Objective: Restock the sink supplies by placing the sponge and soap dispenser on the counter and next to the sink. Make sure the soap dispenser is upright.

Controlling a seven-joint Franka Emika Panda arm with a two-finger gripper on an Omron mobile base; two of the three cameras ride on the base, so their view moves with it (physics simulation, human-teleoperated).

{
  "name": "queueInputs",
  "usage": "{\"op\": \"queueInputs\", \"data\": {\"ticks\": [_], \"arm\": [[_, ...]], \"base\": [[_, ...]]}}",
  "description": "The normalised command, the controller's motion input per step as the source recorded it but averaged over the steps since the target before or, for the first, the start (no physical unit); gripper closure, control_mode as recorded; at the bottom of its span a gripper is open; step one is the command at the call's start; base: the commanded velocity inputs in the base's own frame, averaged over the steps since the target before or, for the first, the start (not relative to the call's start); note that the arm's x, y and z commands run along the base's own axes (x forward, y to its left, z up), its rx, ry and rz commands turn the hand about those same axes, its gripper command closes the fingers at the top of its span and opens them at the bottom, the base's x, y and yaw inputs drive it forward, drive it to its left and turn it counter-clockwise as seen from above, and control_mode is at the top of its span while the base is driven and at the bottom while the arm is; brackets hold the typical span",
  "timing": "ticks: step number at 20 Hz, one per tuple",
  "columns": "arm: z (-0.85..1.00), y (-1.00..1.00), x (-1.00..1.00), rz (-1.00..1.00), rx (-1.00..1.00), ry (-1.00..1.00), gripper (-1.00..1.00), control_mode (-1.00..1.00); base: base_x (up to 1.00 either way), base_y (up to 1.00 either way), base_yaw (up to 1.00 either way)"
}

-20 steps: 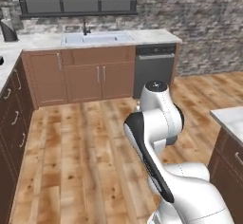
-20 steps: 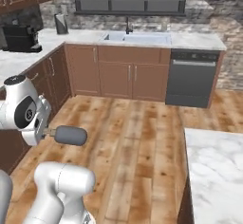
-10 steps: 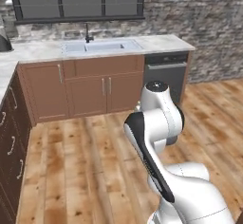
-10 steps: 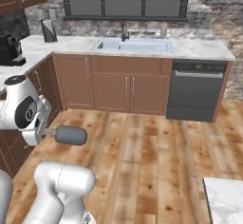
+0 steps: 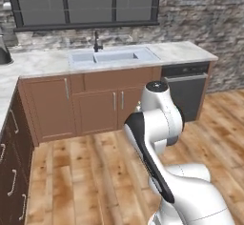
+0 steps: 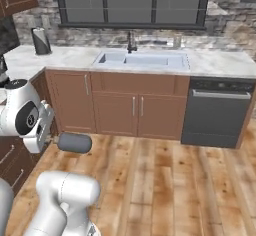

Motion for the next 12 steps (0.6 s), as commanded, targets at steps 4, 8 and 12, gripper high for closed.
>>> {"op": "queueInputs", "data": {"ticks": [4, 8, 12], "arm": [[0.00, 0.00, 0.00, 0.00, 0.00, 0.00, 1.00, 1.00], [0.00, 0.00, 0.00, 0.00, 0.00, 0.00, 1.00, 1.00], [0.00, 0.00, 0.00, 0.00, 0.00, 0.00, 1.00, 1.00]], "base": [[1.00, 0.24, 0.00], [1.00, 0.32, 0.00], [1.00, 0.41, 0.03]]}}
